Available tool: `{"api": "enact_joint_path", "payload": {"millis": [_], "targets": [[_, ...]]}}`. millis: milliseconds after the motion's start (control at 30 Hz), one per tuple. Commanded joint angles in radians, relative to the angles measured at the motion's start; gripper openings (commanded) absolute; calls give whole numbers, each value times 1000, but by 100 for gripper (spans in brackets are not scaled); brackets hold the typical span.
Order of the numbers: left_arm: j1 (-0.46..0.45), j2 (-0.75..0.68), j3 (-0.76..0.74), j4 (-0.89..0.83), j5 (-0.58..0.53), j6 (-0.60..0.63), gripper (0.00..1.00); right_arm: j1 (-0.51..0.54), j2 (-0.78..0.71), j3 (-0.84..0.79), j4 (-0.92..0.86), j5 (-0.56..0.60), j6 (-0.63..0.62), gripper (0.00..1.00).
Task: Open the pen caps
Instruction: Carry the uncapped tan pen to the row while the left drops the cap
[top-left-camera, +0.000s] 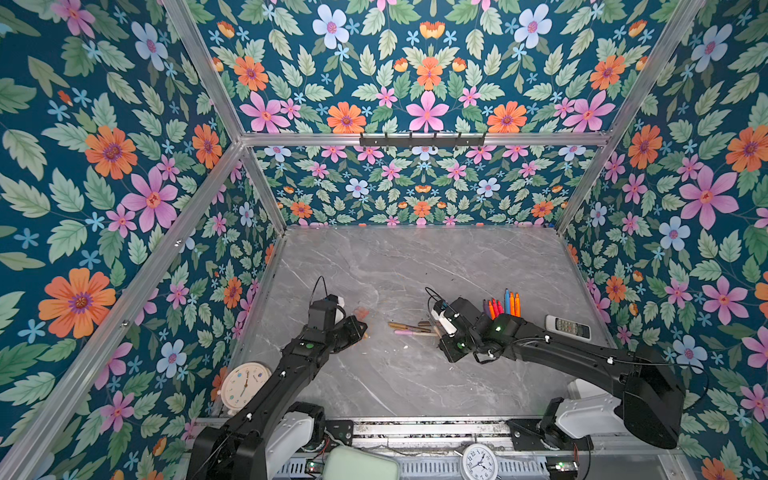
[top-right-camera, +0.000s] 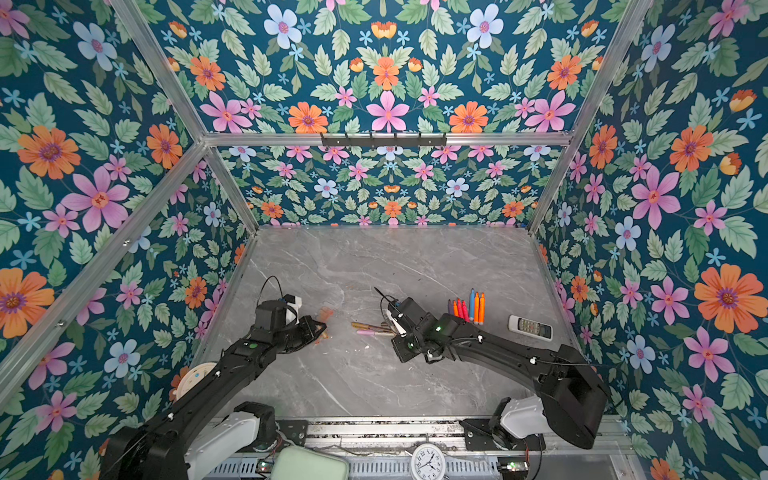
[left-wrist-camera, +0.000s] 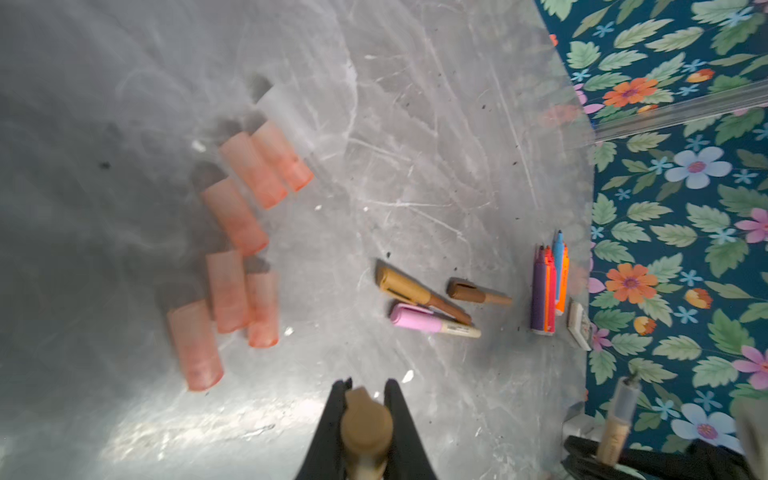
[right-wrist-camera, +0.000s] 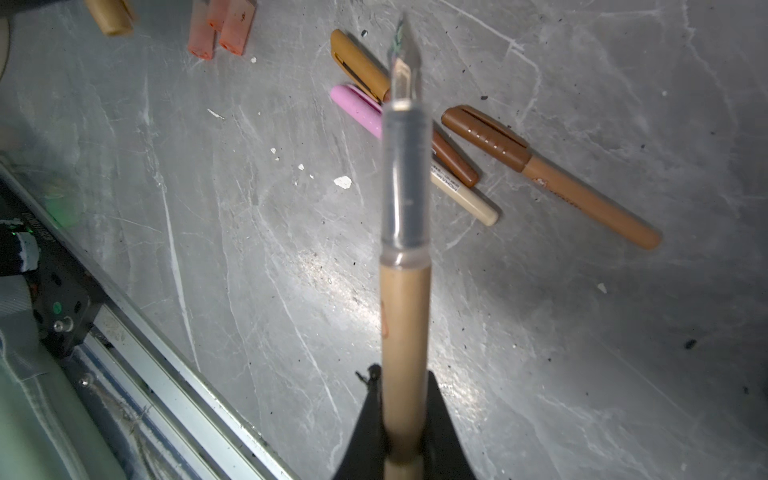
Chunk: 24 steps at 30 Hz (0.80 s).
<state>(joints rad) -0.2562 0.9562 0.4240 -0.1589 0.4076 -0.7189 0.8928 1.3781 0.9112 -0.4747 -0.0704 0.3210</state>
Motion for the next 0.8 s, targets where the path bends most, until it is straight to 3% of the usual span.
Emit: {"api": "enact_joint_path", "payload": {"millis": [0, 167, 367, 500, 767], "targets": [[2, -50, -43, -68, -76, 0, 0, 1, 10, 13, -10, 20, -10, 0], [2, -105, -106, -94, -128, -30, 5, 1, 18, 18, -14, 27, -10, 0], [2, -54, -153, -56, -142, -62, 6, 0, 23, 26, -25, 43, -11, 0], [2, -28, -160, -43, -159, -68, 12, 1, 27, 32, -36, 45, -13, 0], [2, -47, -151, -33, -171, -69, 43, -2, 28, 38, -61, 93, -15, 0]]}}
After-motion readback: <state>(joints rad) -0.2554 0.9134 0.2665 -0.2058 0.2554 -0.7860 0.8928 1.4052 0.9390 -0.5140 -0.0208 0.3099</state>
